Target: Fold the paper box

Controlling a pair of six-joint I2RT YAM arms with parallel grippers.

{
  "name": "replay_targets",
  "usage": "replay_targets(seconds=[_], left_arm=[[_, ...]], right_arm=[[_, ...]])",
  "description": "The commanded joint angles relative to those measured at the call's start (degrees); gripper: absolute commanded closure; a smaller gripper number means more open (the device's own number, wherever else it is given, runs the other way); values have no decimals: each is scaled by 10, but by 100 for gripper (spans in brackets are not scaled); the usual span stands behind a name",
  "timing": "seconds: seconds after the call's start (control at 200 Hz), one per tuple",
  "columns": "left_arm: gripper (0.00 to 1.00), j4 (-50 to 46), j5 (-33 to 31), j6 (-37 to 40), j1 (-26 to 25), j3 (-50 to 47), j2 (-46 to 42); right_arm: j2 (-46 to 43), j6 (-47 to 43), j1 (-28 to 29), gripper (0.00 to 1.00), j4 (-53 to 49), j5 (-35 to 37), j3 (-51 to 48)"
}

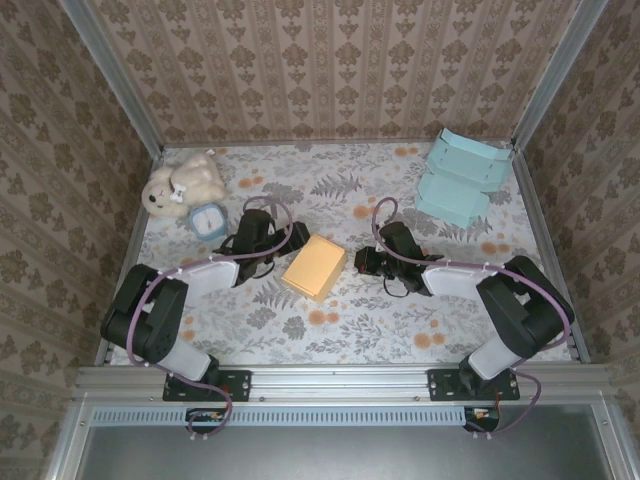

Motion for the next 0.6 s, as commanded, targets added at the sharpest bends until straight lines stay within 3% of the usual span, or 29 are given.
replay_targets(seconds=[0.0, 0.26, 0.595], left_arm=[[15, -1, 2, 0, -7, -39, -22], [16, 7, -16, -2, -40, -90, -60], [16, 8, -34, -7, -64, -110, -67]], right_arm=[[-37, 4, 38, 100, -22, 1, -35], [-45, 68, 144, 100, 37, 39, -76], [18, 104, 184, 100, 100, 47, -67]])
